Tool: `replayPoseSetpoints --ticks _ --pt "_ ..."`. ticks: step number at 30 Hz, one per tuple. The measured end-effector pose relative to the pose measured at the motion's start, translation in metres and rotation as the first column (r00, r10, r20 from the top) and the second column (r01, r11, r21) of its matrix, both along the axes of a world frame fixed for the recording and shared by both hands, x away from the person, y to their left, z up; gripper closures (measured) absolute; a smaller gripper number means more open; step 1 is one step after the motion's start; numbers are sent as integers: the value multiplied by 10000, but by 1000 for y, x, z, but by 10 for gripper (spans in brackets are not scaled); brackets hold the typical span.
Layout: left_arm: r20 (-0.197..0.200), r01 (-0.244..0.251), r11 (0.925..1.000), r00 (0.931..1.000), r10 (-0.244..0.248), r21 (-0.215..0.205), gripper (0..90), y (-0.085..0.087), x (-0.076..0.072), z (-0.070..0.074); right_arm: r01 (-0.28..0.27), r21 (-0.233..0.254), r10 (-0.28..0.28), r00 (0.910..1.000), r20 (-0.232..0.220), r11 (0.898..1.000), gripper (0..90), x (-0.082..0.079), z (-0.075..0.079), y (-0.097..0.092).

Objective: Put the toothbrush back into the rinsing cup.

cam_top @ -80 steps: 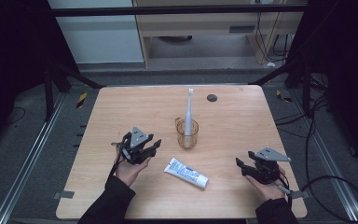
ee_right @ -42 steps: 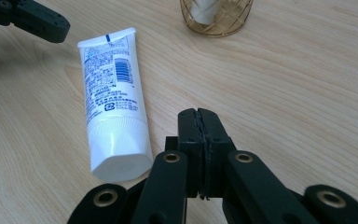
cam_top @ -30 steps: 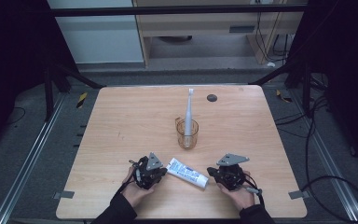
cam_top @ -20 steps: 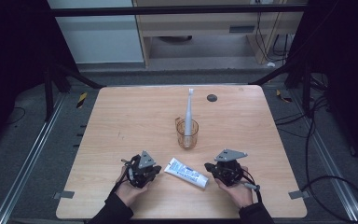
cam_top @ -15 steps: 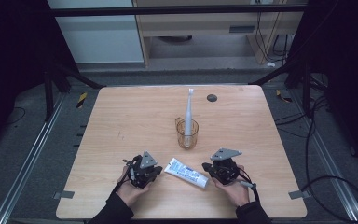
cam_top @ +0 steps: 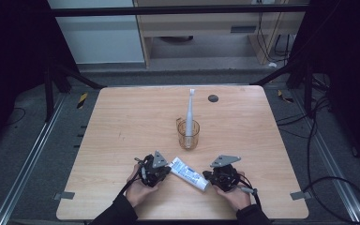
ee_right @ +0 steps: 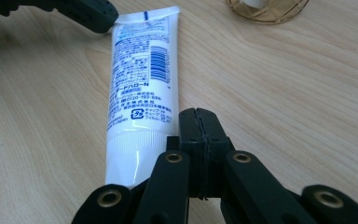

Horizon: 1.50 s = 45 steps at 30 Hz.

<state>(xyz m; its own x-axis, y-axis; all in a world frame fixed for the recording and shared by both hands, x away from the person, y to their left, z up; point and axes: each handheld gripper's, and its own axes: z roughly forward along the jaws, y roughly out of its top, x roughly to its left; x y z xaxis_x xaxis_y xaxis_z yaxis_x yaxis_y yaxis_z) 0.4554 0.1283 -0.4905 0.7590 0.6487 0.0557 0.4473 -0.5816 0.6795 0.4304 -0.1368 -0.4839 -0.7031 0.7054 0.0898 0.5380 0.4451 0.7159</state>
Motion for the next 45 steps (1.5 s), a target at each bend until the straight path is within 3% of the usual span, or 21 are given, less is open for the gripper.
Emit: replayPoseSetpoints --ticks 6,11,20,27,31,39,45 --pt "30 16 9999 10000 -16 -115 895 -5 1 0 -93 99 94 9999 -47 9999 900 -6 0 0" --pt "82 -150 9995 9999 152 -284 896 2 0 5 -65 107 66 9999 -97 9999 899 -7 0 -1" --pt "309 -993 9916 9943 1021 -824 883 44 -6 22 765 524 -793 9954 529 9957 828 -1 17 -21" --pt "379 -1723 9796 9835 1770 -1039 841 82 -10 27 1090 616 -1147 9887 969 9921 700 3 36 -31" --pt "455 -2218 9716 9731 2260 -822 789 99 -9 24 1241 575 -1297 9857 1073 9906 615 5 46 -32" --pt "583 -3219 9448 9438 3254 -620 643 122 1 17 1320 444 -1357 9862 952 9903 499 11 63 -25" --pt "550 -3489 9356 9345 3517 -540 560 129 7 12 1341 274 -1361 9867 892 9906 404 18 66 -13"
